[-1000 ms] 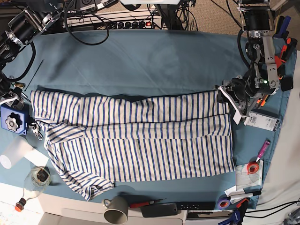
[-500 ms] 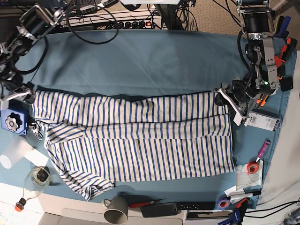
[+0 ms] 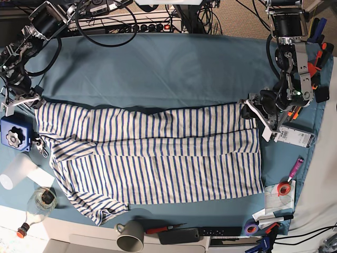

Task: Fold the T-shirt properly
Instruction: 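Regrasp the folded shirt's corners with both grippers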

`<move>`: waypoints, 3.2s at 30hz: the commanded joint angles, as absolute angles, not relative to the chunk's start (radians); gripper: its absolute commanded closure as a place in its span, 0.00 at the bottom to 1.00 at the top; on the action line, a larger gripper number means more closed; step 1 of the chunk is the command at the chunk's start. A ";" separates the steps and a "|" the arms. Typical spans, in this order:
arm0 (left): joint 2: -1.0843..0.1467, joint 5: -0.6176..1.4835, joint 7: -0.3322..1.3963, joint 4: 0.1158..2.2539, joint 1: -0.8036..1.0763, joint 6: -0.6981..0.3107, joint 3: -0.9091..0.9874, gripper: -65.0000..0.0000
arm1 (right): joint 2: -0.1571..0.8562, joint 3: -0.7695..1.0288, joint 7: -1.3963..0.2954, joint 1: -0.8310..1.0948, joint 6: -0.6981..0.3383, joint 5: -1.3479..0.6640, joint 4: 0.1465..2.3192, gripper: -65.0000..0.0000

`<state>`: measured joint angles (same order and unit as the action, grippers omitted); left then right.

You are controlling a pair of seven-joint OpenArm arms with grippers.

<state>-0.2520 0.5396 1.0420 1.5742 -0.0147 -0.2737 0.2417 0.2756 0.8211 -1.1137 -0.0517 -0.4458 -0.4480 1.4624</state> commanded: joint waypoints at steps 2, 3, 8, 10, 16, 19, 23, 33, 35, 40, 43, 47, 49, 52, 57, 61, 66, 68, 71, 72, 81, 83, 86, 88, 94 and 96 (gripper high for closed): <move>-0.252 0.532 1.077 1.575 -0.017 -0.274 0.239 0.66 | 0.283 0.810 -1.098 -0.061 -0.451 -0.433 1.477 0.66; -0.252 0.532 1.077 1.575 -0.017 -0.274 0.239 0.66 | 0.282 0.810 -1.101 -0.061 -0.451 -0.429 1.478 0.66; -0.252 0.532 1.077 1.575 -0.017 -0.280 0.239 0.66 | 0.322 0.813 -1.100 -0.061 -0.451 -0.428 1.483 0.66; -0.252 0.532 1.077 1.575 -0.017 -0.289 0.239 0.66 | 0.351 0.813 -1.094 -0.061 -0.451 -0.424 1.483 0.66; -0.252 0.532 1.077 1.575 -0.017 -0.289 0.239 0.66 | 0.365 0.813 -1.037 -0.061 -0.420 -0.385 1.463 0.66; -0.252 0.532 1.077 1.575 -0.016 -0.289 0.239 0.66 | 0.360 0.812 -0.974 -0.061 -0.411 -0.346 1.407 0.66; -0.252 0.532 1.077 1.575 -0.017 -0.289 0.239 0.66 | 0.360 0.811 -0.938 -0.070 -0.424 -0.381 1.287 0.66; -0.252 0.532 1.077 1.575 -0.017 -0.289 0.239 0.66 | 0.360 0.812 -1.032 -0.069 -0.527 -0.539 1.217 0.66; -0.252 0.532 1.077 1.575 -0.017 -0.289 0.239 0.66 | 0.360 0.812 -1.058 -0.069 -0.527 -0.542 1.245 0.66; -0.252 0.532 1.076 1.575 -0.017 -0.289 0.239 0.66 | 0.360 0.812 -1.092 -0.069 -0.521 -0.575 1.316 0.66; -0.252 0.532 1.075 1.575 -0.017 -0.289 0.239 0.66 | 0.357 0.812 -1.127 -0.068 -0.515 -0.613 1.316 0.66; -0.252 0.532 1.074 1.575 -0.017 -0.289 0.239 0.66 | 0.352 0.812 -1.091 -0.066 -0.516 -0.605 1.316 0.66; -0.252 0.532 1.074 1.575 -0.017 -0.289 0.239 0.66 | 0.342 0.811 -1.048 -0.067 -0.516 -0.598 1.316 0.66; -0.252 0.533 1.074 1.575 -0.017 -0.289 0.239 0.66 | 0.308 0.810 -0.999 -0.067 -0.516 -0.531 1.314 0.66; -0.252 0.537 1.074 1.575 -0.017 -0.289 0.239 0.66 | 0.247 0.809 -0.990 -0.067 -0.528 -0.497 1.314 0.66; -0.252 0.537 1.074 1.575 -0.017 -0.289 0.239 0.66 | 0.247 0.782 -0.966 -0.069 -0.519 -0.470 1.314 0.67; -0.252 0.548 1.073 1.575 -0.017 -0.289 0.239 0.66 | 0.247 0.723 -0.941 -0.069 -0.486 -0.371 1.314 1.00; -0.252 0.547 1.074 1.575 -0.017 -0.289 0.239 0.74 | 0.250 0.704 -0.943 -0.069 -0.472 -0.355 1.314 1.00; -0.252 0.546 1.077 1.575 -0.016 -0.289 0.239 1.00 | 0.259 0.698 -0.953 -0.069 -0.471 -0.350 1.316 1.00; -0.252 0.546 1.077 1.575 -0.016 -0.289 0.239 1.00 | 0.266 0.698 -0.961 -0.069 -0.471 -0.350 1.316 1.00; -0.252 0.529 1.077 1.575 -0.017 -0.316 0.239 1.00 | 0.367 0.699 -0.980 -0.069 -0.470 -0.351 1.316 1.00; -0.252 0.532 1.079 1.575 -0.020 -0.335 0.239 1.00 | 0.381 0.699 -0.989 -0.070 -0.470 -0.355 1.316 1.00; -0.253 0.552 1.097 1.577 -0.030 -0.335 0.239 1.00 | 0.399 0.700 -1.007 -0.069 -0.467 -0.392 1.316 1.00; -0.253 0.554 1.111 1.578 -0.041 -0.334 0.239 1.00 | 0.411 0.700 -1.010 -0.069 -0.467 -0.440 1.316 1.00; -0.282 0.554 1.137 1.591 -0.055 -0.334 0.239 1.00 | 0.444 0.701 -1.028 -0.069 -0.467 -0.516 1.324 1.00; -0.300 0.554 1.140 1.593 -0.055 -0.334 0.239 1.00 | 0.447 0.704 -1.055 -0.068 -0.467 -0.515 1.335 1.00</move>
